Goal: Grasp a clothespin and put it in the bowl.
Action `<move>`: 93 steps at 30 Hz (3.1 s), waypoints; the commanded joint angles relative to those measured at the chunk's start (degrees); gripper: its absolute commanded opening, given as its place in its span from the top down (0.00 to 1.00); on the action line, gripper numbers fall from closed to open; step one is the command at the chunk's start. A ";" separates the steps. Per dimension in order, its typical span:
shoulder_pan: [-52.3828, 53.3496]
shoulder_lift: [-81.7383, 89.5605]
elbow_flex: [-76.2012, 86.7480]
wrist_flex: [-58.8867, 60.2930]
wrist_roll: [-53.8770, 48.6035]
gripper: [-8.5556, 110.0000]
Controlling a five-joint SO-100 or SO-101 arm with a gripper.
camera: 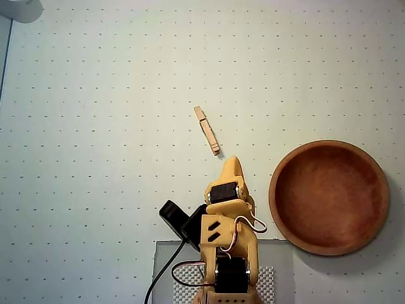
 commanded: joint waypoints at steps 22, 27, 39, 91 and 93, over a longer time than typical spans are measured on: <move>-0.18 -37.09 -33.49 -0.26 -37.27 0.95; -0.18 -47.72 -40.78 -0.18 -47.37 0.95; -6.77 -68.55 -58.01 19.51 -59.68 0.95; -13.10 -107.14 -82.09 39.46 -79.10 0.95; -11.87 -108.19 -82.00 39.46 -79.54 0.95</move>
